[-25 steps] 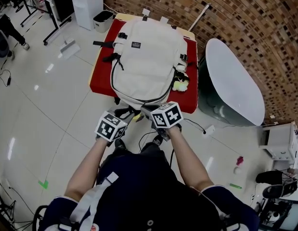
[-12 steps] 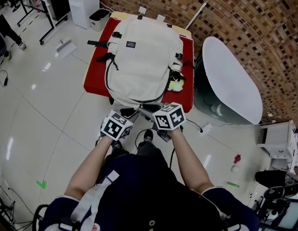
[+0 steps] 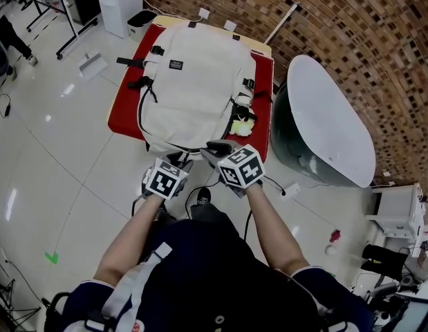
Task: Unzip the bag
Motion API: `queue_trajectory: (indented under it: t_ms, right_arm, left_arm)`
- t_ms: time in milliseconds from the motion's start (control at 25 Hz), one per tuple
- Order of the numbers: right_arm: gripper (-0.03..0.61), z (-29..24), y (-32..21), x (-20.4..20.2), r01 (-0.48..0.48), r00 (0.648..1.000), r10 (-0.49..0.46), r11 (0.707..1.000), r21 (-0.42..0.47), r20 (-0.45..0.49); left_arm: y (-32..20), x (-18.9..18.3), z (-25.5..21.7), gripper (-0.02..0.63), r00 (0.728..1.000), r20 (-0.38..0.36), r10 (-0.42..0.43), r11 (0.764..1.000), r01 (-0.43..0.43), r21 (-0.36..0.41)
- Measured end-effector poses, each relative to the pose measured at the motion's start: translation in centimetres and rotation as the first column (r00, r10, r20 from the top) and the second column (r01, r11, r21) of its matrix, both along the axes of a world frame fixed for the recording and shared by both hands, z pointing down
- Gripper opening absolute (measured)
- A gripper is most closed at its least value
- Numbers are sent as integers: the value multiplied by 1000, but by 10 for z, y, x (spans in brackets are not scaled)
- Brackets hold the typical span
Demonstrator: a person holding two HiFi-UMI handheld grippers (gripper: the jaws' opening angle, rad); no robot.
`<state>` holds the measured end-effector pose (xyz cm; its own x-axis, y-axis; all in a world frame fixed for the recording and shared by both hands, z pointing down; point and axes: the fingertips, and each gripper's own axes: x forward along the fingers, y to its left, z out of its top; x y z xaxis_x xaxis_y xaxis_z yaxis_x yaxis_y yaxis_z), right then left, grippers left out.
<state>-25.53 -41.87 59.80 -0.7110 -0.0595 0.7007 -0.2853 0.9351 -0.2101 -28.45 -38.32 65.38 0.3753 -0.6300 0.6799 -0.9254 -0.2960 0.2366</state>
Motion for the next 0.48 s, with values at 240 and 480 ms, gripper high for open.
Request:
queue_trajectory:
  t_ms: [240,480]
  right_arm:
    - [135,5,-2,-1,156,987,-153,986,59,-45]
    - [138,5,6,-14,310,950,-306,946,91,-52]
  left_arm:
    - [-5,-6,15,84,991,109,-82,997,82,-1]
    - [-2,-10,6,21,985,113,-132,991,132,8]
